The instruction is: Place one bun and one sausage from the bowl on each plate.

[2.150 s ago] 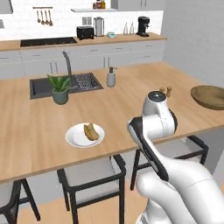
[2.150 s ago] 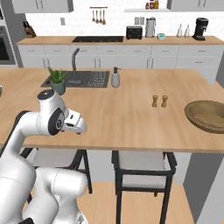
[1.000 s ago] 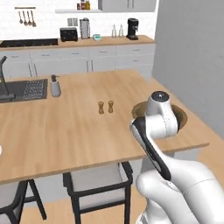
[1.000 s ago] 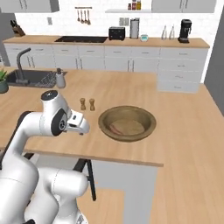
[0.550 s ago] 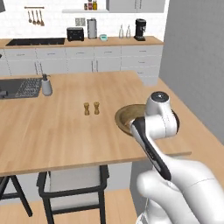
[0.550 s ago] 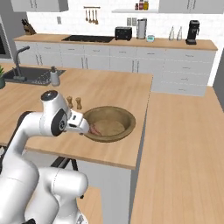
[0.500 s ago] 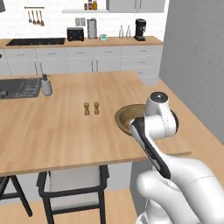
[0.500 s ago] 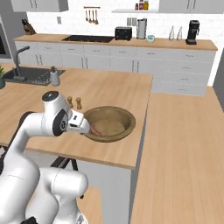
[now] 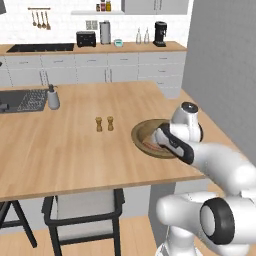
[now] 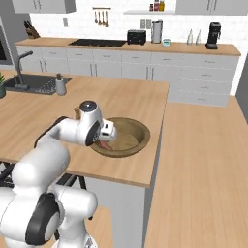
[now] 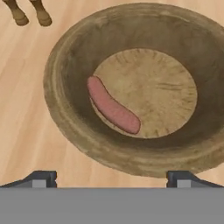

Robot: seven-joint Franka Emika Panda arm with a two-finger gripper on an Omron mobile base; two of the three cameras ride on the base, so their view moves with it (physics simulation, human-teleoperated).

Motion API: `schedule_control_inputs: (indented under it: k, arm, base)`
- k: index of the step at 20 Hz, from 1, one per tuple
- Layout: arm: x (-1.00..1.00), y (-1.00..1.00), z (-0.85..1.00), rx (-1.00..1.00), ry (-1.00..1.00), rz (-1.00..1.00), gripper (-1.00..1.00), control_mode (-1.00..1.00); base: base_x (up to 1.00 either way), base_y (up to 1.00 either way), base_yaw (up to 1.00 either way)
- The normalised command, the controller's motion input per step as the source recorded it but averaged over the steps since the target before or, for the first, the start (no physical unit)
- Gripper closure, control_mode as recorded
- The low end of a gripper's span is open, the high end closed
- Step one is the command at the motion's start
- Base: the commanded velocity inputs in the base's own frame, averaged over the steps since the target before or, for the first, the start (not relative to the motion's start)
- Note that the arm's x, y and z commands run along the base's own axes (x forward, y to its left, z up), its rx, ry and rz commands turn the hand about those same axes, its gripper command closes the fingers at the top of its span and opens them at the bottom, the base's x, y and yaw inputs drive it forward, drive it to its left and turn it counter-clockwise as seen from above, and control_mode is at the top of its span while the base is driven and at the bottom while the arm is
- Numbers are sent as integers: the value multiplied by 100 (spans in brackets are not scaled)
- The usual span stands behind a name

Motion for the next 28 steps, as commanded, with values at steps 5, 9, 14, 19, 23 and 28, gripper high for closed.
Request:
schedule_control_inputs:
  k: [5, 9, 14, 19, 23, 28]
  arm:
    - [99, 0, -43, -1, 32, 8, -100, -100]
    - [82, -2, -48, 0, 23, 11, -100, -100]
    - [47, -1, -71, 1, 11, 15, -100, -100]
    - [19, 0, -49, 1, 3, 12, -100, -100]
    - [10, 0, -34, 0, 0, 10, -100, -100]
    - [-10, 1, -3, 0, 0, 12, -100, -100]
  base:
    - [0, 0, 0]
    - [0, 0, 0]
    - [0, 0, 0]
    - [0, 0, 0]
    - [0, 0, 0]
    - [0, 0, 0]
